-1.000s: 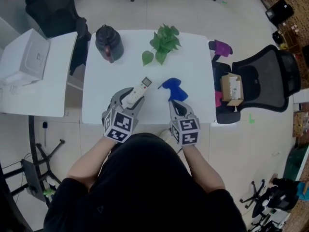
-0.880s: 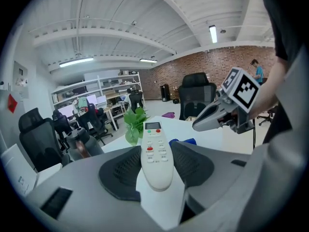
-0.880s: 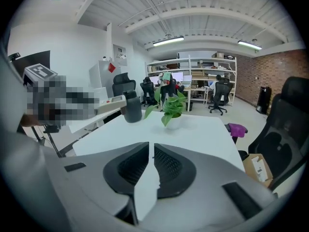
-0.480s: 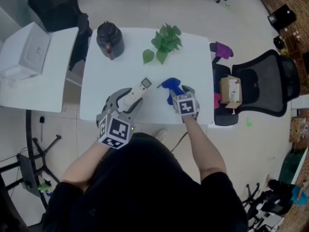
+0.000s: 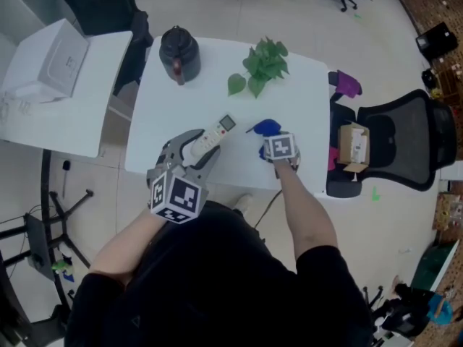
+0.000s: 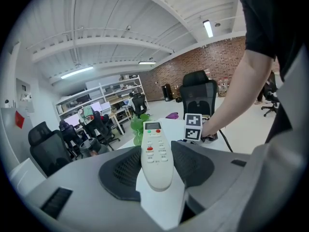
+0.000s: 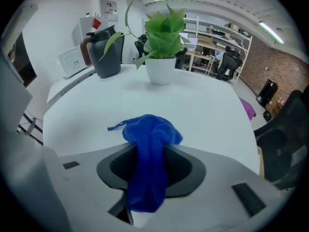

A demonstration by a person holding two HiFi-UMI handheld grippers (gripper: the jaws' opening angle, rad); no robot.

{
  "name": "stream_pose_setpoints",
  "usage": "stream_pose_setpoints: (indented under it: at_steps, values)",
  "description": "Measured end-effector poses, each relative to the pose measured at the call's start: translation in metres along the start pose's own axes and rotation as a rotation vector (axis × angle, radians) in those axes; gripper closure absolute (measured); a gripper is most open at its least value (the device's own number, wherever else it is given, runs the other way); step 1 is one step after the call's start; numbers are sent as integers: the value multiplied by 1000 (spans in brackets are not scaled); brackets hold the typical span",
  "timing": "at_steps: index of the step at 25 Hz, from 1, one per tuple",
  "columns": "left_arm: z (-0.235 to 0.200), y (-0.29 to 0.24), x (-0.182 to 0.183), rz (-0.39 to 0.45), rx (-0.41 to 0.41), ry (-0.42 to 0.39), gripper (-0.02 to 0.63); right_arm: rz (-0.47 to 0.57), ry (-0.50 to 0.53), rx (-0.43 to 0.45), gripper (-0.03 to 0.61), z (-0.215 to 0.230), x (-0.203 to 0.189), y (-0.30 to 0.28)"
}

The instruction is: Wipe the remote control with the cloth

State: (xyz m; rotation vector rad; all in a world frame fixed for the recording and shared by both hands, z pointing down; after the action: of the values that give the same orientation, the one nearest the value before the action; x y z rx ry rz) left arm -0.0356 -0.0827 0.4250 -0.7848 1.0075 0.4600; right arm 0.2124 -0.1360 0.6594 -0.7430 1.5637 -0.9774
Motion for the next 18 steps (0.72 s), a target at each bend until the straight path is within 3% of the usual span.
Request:
stream_pose_setpoints:
  at_steps: [1,3,5,8,14,18]
  values:
    - [0,0,0,0,1,-5,413,3,-8,12,434,-2,0,1]
    - [0,-2,1,2,1,-15,413,30,-17,22,450,-4,2,5]
    - [0,-4,0,4,1,-22,413,114,-42,91,456,-14,11,10]
    - [-1,-10,0,7,2,-30,413,268,-15,87,457,-10,30,37]
    - [-8,-26,-3,-1,5,-68,413,578,72,142,457,-38,65,157]
    - [-10,-38,0,-3,4,-121,413,748,217,236,457,-87,97,239]
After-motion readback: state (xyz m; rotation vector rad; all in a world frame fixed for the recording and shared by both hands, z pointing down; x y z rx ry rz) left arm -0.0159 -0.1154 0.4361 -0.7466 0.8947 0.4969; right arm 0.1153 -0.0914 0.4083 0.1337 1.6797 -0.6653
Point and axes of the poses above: the fingertips, and each gripper's own axes: y backward along the fingers, z to its right, x out of its top, the point moved 4 cm from there along y, backward along the fingers, and after that the axes turned 6 degrees about z, right-handed, at the moved point
